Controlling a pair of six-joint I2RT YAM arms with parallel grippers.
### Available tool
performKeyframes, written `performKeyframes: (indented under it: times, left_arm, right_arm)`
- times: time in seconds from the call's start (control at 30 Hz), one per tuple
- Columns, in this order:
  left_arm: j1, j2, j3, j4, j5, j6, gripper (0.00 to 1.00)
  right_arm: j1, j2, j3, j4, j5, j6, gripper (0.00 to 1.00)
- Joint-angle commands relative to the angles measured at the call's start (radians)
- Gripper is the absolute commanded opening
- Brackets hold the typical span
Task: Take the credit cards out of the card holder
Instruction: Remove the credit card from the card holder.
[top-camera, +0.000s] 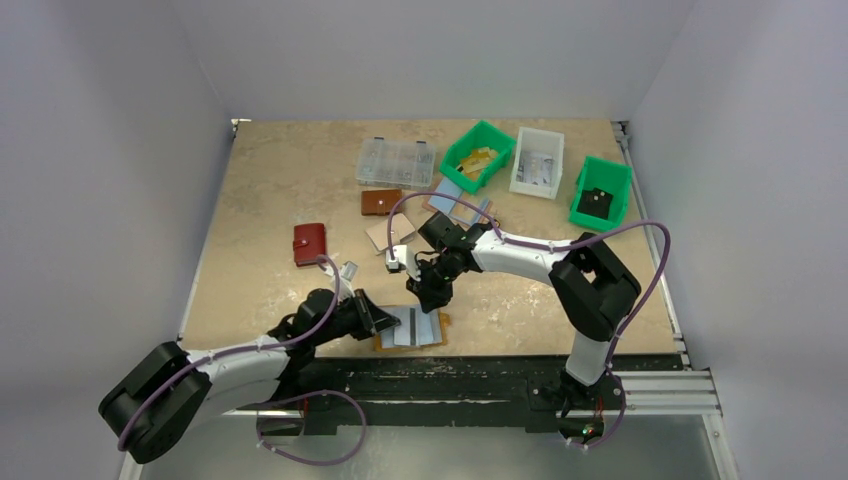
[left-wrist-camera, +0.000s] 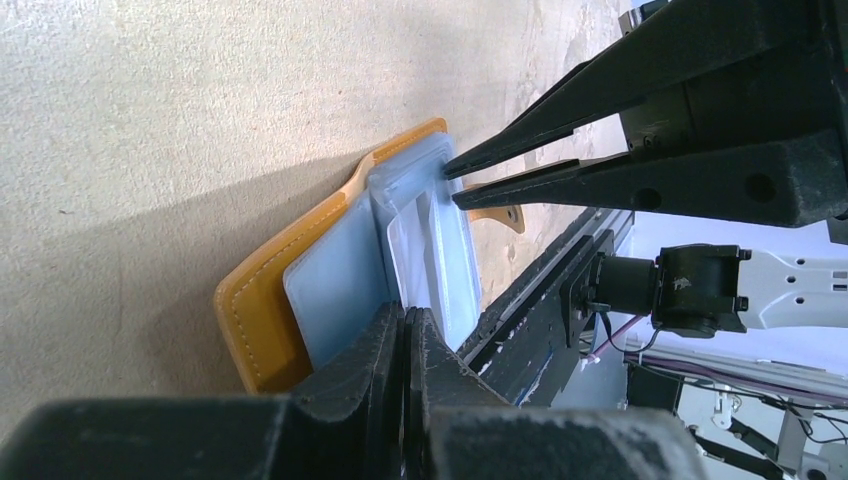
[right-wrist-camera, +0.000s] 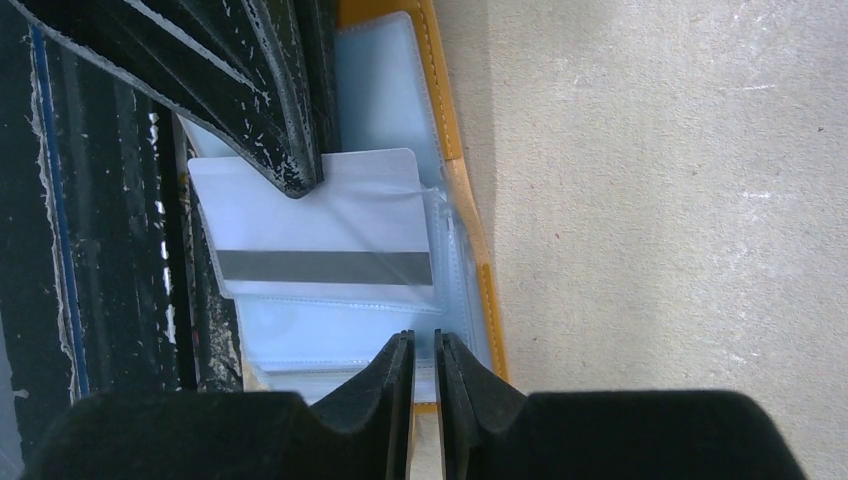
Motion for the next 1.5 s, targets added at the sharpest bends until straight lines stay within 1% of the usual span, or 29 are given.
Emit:
performKeyframes:
  times: [0.0, 0.17, 0.23, 0.37, 0.73, 0.8, 0.87, 1.07, 1.2, 1.37, 1.47]
  left_arm:
    - [0.006, -0.043, -0.026, -0.017, 0.001, 0.029, 0.00]
    - [0.005, -0.101, -0.021, -0.142, -0.039, 0.036, 0.00]
    - [0.005, -0.113, 0.006, -0.184, -0.053, 0.038, 0.00]
    - [0.004, -0.108, 0.009, -0.203, -0.058, 0.037, 0.00]
    - [0.015, -0.088, 0.003, -0.194, -0.059, 0.019, 0.00]
    - [0.021, -0.087, -0.001, -0.196, -0.055, 0.014, 0.07]
    - [0.027, -0.088, -0.006, -0.196, -0.052, 0.010, 0.10]
    - [0.049, -0.071, -0.012, -0.146, -0.018, -0.002, 0.11]
    - [0.063, -0.060, -0.043, -0.112, 0.000, -0.011, 0.11]
    - [0.081, -0.067, -0.062, -0.100, 0.014, -0.021, 0.17]
    - [0.090, -0.080, -0.075, -0.087, 0.024, -0.029, 0.17]
  right_arm:
    - [-0.004, 0.061, -0.023, -0.064, 0.121, -0.036, 0.22]
    - [-0.004, 0.062, -0.023, -0.067, 0.124, -0.037, 0.23]
    - [-0.004, 0.062, -0.023, -0.068, 0.124, -0.037, 0.23]
    - [-0.004, 0.064, -0.023, -0.068, 0.124, -0.038, 0.24]
    - [-0.004, 0.063, -0.024, -0.071, 0.121, -0.041, 0.25]
    - [-0.004, 0.063, -0.024, -0.071, 0.121, -0.041, 0.25]
    - [-0.004, 0.063, -0.024, -0.070, 0.122, -0.041, 0.25]
    - [-0.004, 0.065, -0.024, -0.073, 0.124, -0.041, 0.25]
    - [-0.004, 0.065, -0.024, -0.073, 0.125, -0.041, 0.25]
    - [-0.004, 0.067, -0.024, -0.073, 0.125, -0.041, 0.25]
    - [-0.004, 0.068, -0.024, -0.072, 0.125, -0.041, 0.25]
